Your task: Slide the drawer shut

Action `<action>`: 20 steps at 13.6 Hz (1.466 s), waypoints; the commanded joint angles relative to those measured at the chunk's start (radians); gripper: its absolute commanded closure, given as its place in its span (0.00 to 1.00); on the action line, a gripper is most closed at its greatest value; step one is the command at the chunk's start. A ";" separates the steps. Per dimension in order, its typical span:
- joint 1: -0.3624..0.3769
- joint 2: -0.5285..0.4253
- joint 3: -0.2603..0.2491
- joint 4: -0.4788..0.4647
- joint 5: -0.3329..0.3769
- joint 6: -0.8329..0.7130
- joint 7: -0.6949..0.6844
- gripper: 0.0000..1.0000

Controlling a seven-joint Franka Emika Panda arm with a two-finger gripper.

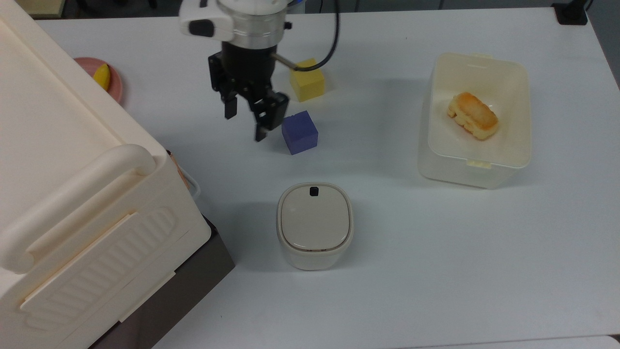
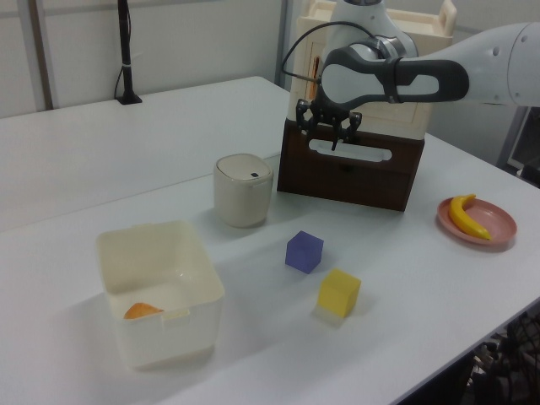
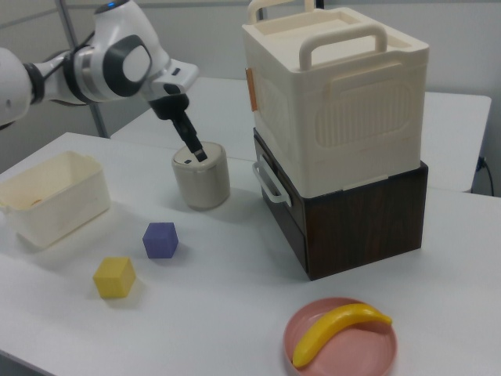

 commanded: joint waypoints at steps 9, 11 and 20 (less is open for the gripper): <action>-0.010 -0.166 0.058 -0.008 0.091 -0.476 -0.959 0.00; -0.010 -0.166 0.058 -0.009 0.084 -0.474 -0.956 0.00; 0.002 -0.165 0.058 0.000 0.059 -0.467 -0.840 0.00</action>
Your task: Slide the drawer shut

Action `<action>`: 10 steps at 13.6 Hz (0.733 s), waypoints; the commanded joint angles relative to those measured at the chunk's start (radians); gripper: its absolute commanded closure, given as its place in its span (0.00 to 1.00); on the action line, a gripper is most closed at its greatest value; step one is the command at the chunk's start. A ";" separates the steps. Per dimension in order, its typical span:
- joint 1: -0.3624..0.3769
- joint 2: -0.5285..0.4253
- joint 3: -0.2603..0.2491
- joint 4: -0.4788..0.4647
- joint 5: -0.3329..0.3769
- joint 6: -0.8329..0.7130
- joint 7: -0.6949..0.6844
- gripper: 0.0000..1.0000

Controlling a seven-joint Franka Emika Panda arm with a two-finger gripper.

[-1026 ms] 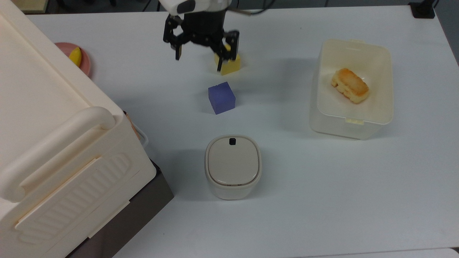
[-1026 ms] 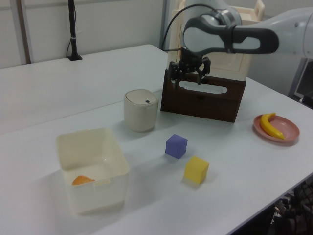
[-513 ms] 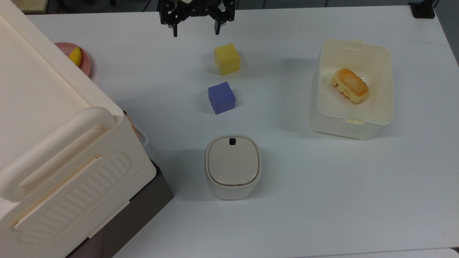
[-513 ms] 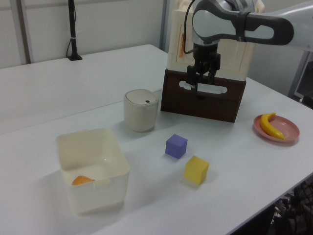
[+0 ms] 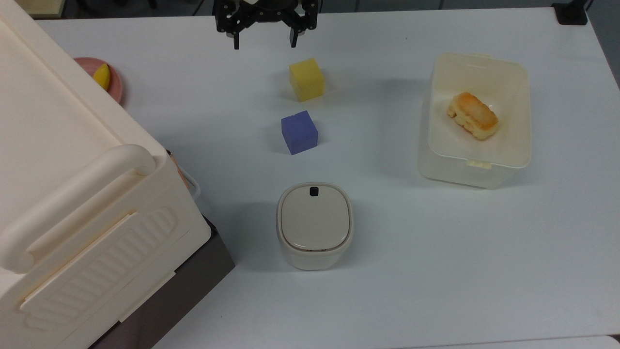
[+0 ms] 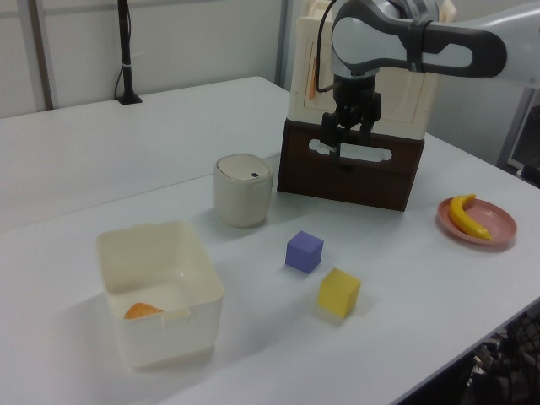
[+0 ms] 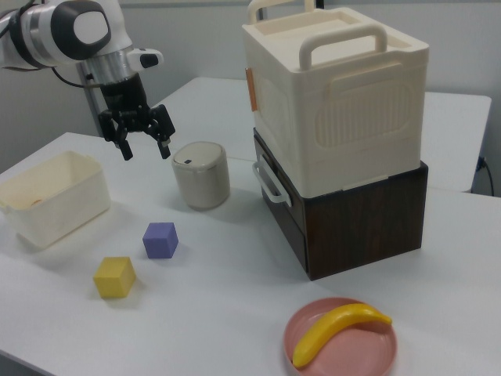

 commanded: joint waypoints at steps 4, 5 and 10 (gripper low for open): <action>0.034 -0.021 -0.001 0.037 -0.012 -0.029 0.141 0.00; 0.039 -0.028 -0.001 0.046 -0.014 -0.046 0.142 0.00; 0.046 -0.055 -0.029 0.083 -0.014 -0.112 0.150 0.00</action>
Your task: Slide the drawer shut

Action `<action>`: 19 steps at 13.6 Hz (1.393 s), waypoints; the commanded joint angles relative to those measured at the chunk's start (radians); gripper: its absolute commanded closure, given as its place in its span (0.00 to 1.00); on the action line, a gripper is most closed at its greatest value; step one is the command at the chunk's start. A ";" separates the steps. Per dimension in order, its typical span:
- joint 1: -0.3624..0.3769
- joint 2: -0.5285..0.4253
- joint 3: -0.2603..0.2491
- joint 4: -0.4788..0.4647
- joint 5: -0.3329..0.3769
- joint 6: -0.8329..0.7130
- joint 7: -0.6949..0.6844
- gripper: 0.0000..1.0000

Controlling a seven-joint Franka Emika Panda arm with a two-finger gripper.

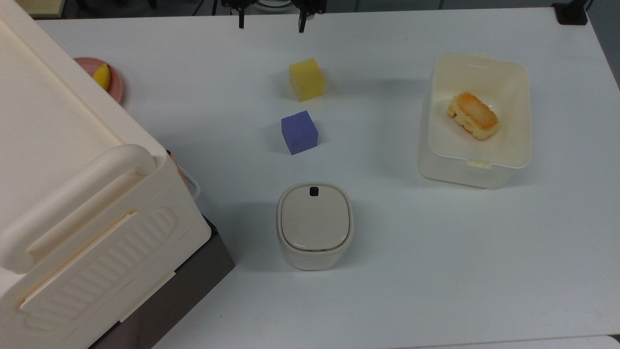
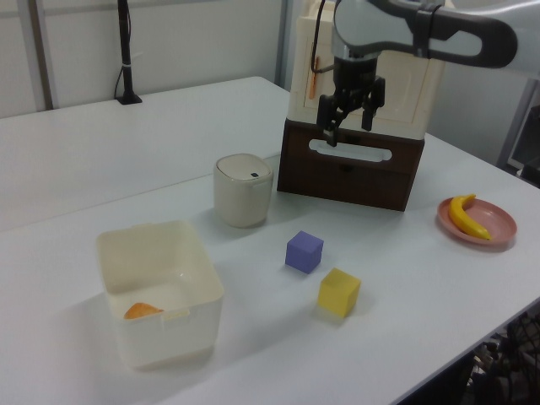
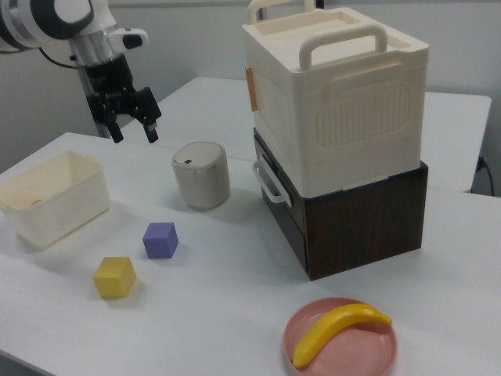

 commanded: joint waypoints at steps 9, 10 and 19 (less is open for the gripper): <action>0.019 -0.036 -0.058 0.012 -0.019 -0.033 0.017 0.00; 0.015 -0.036 -0.060 0.012 -0.028 -0.033 0.000 0.00; 0.019 -0.036 -0.075 0.006 -0.024 -0.002 -0.034 0.00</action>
